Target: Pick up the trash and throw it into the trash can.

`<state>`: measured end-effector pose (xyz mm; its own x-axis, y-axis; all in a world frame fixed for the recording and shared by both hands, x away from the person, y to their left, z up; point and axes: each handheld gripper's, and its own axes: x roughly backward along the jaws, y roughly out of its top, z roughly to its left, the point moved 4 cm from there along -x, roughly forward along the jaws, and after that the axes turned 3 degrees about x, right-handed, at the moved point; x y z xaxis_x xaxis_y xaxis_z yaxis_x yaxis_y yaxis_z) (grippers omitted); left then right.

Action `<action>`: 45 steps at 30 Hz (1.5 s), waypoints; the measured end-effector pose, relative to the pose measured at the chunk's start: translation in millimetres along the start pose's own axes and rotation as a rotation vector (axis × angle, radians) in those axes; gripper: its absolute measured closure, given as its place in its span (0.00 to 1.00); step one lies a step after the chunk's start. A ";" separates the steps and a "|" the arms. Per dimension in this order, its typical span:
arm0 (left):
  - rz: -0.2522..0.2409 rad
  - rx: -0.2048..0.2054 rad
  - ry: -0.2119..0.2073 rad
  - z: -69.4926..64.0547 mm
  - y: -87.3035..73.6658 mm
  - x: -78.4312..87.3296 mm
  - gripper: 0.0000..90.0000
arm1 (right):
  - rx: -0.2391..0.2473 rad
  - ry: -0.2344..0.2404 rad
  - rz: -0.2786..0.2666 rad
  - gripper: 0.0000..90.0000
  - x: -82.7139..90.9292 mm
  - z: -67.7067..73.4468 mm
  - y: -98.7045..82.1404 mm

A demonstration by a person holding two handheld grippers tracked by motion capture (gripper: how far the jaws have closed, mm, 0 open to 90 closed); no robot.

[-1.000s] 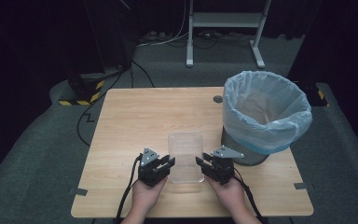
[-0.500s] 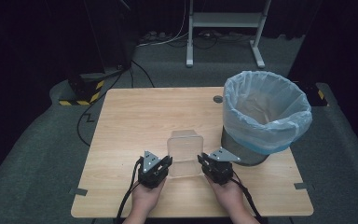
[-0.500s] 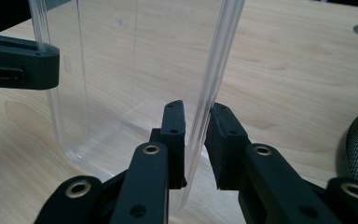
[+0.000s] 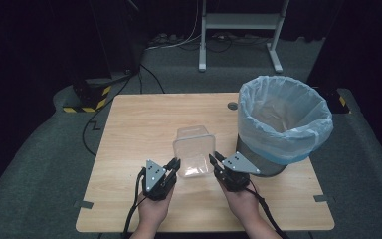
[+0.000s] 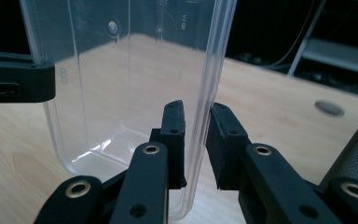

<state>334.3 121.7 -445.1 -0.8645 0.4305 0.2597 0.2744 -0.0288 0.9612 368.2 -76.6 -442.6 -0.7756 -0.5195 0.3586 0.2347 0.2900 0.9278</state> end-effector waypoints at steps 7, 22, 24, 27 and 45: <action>-0.102 -0.031 0.010 -3.9 32.5 14.3 0.91 | 0.034 -0.021 -0.095 0.85 15.4 0.6 32.3; -0.286 -0.113 0.035 -8.3 108.2 34.5 0.92 | 0.072 -0.067 -0.270 0.86 42.3 -3.1 103.4; -0.295 -0.118 0.036 -8.3 111.4 35.7 0.92 | 0.074 -0.071 -0.286 0.86 43.7 -3.6 109.5; -0.300 -0.118 0.034 -7.8 114.0 36.1 0.92 | 0.075 -0.074 -0.290 0.86 43.9 -3.7 113.1; -0.367 -0.163 -0.056 -43.8 147.7 13.2 0.93 | 0.063 -0.179 -0.343 0.86 76.8 -43.8 132.6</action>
<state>345.0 83.6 -295.6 -0.8672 0.4870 -0.1045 -0.1223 -0.0047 0.9925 365.4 -113.2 -287.6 -0.8938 -0.4484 0.0001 -0.0879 0.1755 0.9805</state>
